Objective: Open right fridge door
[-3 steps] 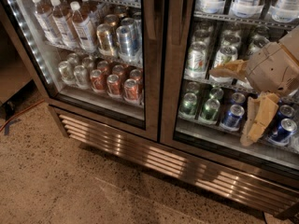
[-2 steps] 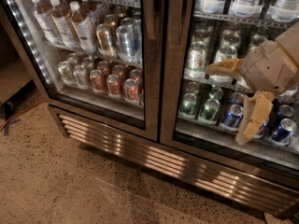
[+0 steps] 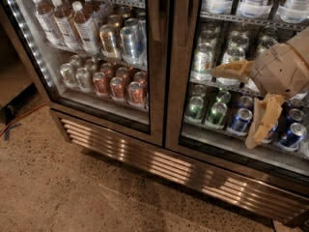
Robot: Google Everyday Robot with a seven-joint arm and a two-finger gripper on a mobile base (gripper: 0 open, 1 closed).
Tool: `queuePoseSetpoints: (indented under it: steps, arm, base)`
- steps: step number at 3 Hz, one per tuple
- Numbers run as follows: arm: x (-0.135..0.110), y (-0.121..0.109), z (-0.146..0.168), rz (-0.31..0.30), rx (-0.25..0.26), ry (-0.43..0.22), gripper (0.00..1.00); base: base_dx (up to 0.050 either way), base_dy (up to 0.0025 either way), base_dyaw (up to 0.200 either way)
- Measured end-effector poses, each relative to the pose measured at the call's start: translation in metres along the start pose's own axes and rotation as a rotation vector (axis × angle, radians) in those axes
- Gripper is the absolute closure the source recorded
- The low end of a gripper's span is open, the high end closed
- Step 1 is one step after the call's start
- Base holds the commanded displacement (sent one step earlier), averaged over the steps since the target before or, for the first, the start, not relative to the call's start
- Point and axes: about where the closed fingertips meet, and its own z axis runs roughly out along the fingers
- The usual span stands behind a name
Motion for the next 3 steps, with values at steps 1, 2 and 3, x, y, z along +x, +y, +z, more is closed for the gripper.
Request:
queuePoseSetpoints:
  steps: [1, 2, 3]
  arm:
    - [-0.002, -0.001, 0.003, -0.074, -0.061, -0.229, 0.0]
    - [-0.007, -0.013, 0.01, -0.063, -0.051, -0.324, 0.0]
    - [-0.007, -0.017, 0.012, -0.057, -0.04, -0.328, 0.0]
  base:
    - [0.0, 0.0, 0.0]
    - [0.0, 0.0, 0.0]
    - [0.0, 0.0, 0.0]
